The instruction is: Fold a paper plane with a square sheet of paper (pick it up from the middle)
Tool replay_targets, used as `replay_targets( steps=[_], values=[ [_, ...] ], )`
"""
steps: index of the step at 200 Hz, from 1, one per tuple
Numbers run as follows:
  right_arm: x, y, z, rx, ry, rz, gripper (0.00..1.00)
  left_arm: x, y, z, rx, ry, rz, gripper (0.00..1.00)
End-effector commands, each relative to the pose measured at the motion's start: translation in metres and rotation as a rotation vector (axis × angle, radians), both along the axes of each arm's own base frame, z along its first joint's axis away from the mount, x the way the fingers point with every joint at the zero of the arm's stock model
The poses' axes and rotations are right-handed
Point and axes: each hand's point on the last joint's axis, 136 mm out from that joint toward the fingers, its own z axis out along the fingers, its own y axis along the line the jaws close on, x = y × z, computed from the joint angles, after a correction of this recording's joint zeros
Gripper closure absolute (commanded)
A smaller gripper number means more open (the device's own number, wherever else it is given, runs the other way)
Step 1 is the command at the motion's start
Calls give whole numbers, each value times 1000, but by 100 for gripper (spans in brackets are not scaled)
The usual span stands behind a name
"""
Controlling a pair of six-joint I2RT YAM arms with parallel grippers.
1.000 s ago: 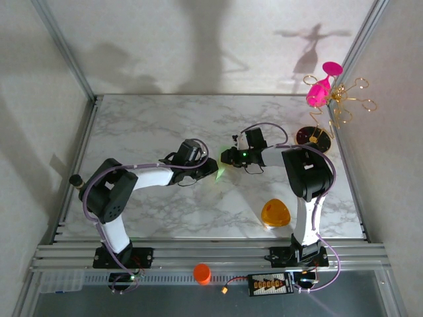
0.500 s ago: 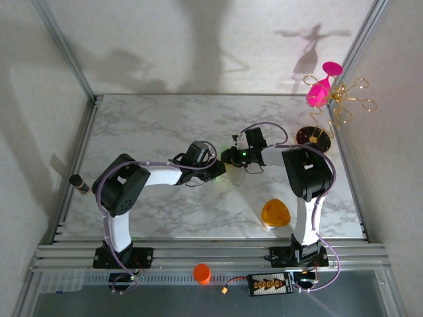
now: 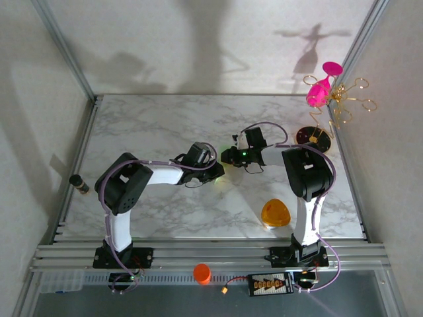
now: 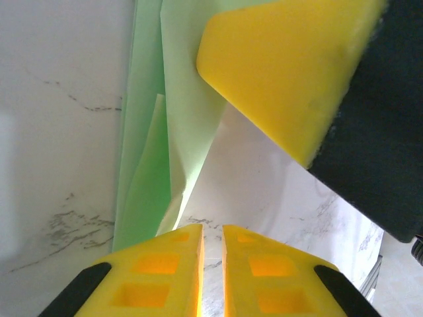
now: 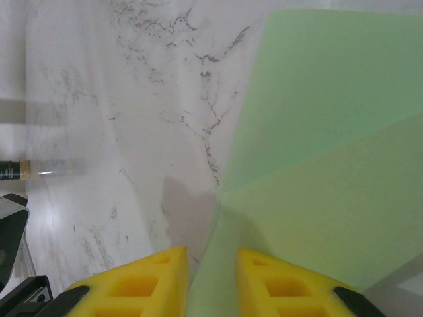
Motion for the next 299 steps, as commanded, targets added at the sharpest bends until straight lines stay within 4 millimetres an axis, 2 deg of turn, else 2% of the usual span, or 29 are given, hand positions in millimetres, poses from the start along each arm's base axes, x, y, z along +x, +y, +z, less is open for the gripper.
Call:
replay_targets(
  steps=[1, 167, 184, 212, 231, 299],
  values=[
    [0, 2, -7, -27, 10, 9, 73, -5, 7, -17, 41, 26, 13, 85],
    [-1, 2, -8, -32, 13, 10, 73, -10, 17, -34, 88, 56, 26, 88],
    [-1, 2, -9, -33, 13, 9, 73, -8, 15, -25, 64, 39, 27, 88],
    [-1, 2, -9, -36, 14, 10, 73, 3, 9, 7, 27, -32, 33, 87],
    [-1, 2, -10, -36, 15, 11, 73, 6, 10, 13, 43, -50, 37, 86],
    [-2, 5, -8, -32, 14, 16, 73, 5, 13, -16, 94, 2, 41, 89]
  ],
)
